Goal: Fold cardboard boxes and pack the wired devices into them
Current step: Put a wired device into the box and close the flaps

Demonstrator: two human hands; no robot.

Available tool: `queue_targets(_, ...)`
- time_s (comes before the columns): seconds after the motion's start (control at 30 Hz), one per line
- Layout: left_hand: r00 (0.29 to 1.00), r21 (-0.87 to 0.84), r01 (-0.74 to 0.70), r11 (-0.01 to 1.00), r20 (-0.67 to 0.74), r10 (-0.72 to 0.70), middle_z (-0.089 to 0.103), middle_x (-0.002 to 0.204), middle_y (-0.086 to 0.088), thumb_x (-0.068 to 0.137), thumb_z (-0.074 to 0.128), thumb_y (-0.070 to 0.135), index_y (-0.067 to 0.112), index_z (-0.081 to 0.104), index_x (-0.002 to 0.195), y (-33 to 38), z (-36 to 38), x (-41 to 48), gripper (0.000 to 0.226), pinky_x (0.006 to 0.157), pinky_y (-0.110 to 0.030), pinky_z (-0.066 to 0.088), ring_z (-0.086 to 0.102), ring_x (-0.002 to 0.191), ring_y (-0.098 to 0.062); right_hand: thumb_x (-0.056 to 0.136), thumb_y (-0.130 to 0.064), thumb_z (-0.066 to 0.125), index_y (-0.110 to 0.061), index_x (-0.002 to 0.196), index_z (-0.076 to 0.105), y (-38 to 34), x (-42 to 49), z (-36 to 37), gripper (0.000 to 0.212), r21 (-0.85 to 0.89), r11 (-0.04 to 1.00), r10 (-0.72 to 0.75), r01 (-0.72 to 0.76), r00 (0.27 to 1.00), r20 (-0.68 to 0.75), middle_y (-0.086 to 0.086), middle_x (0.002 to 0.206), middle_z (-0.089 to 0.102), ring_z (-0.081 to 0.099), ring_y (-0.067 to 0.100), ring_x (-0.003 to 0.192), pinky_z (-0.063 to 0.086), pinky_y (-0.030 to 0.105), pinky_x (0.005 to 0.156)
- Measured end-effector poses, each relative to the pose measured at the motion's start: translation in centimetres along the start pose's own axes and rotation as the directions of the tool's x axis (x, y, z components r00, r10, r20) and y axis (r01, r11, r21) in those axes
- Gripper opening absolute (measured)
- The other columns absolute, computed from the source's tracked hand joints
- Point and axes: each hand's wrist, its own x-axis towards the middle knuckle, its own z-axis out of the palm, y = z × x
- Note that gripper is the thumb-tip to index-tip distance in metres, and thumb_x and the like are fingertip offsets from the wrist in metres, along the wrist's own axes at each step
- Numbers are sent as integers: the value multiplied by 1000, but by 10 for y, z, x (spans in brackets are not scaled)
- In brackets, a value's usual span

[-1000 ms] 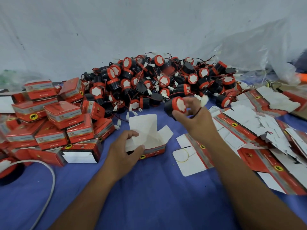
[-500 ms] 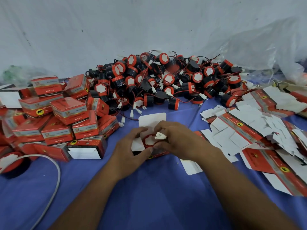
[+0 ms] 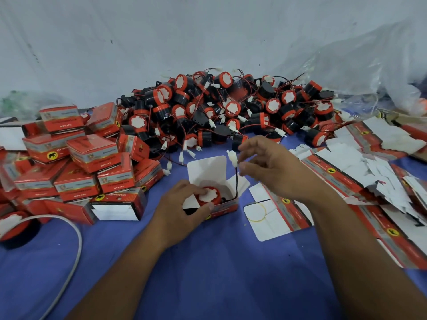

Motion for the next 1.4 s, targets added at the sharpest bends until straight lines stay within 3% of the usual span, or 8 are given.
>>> queue_targets(0.1,1000,20,-4,1000,-2,4,64,103,0,83,79,21,13,72,106,0,1,1,25,85,-21,46,61,97,-14,98,-28,63,-27,130,57,-4,-1,10,32,-114,989,-84,91,994,63,-11,116,64,66,7,83,50,19,70)
queue_targets(0.27,1000,38,1,999,-12,0,64,101,0,83,79,19,11,73,105,2,2,1,24,84,-23,47,61,95,-14,99,-10,61,-37,132,52,-11,4,25,44,-72,985,-155,154,988,-14,-2,94,69,68,8,72,50,17,68)
queue_targets(0.53,1000,41,-20,999,-5,21,61,99,1,84,78,22,16,72,107,0,1,1,25,81,-13,43,59,93,-13,96,-8,64,-14,104,50,-1,9,39,18,206,976,119,-62,954,-275,6,80,72,74,18,62,60,26,58)
queue_targets(0.73,1000,30,-31,999,-2,31,62,101,2,84,75,30,17,72,109,-3,1,0,28,83,-18,45,60,95,-12,97,-15,63,-4,89,61,10,10,44,14,-204,977,-14,-66,930,-367,5,74,71,69,16,64,56,40,67)
queue_targets(1.03,1000,16,-24,1000,-1,24,62,101,1,83,71,37,17,72,107,-3,3,1,32,83,-16,46,60,95,-10,86,0,67,-6,88,74,12,4,34,10,-447,876,-201,182,980,7,7,87,68,60,25,79,51,45,72)
queue_targets(1.23,998,38,-61,997,-13,62,62,98,1,85,74,31,13,72,107,-3,3,1,28,80,-17,46,61,90,-12,90,-36,56,-26,96,73,8,3,47,21,-502,846,-91,180,976,197,-12,85,62,46,11,89,44,31,78)
queue_targets(1.33,997,41,-75,996,-4,75,62,96,1,87,71,36,13,72,107,-2,2,1,30,79,-20,47,60,89,-11,93,-58,40,-29,93,69,4,5,50,42,-542,826,-30,157,971,237,-12,83,59,42,12,88,43,33,76)
queue_targets(1.4,997,32,-75,997,-7,75,63,96,1,86,71,33,13,72,105,-2,2,1,28,79,-21,47,60,89,-12,97,-54,41,-26,96,71,3,6,50,40,-563,814,-6,140,972,233,-10,86,61,42,15,89,44,39,81)
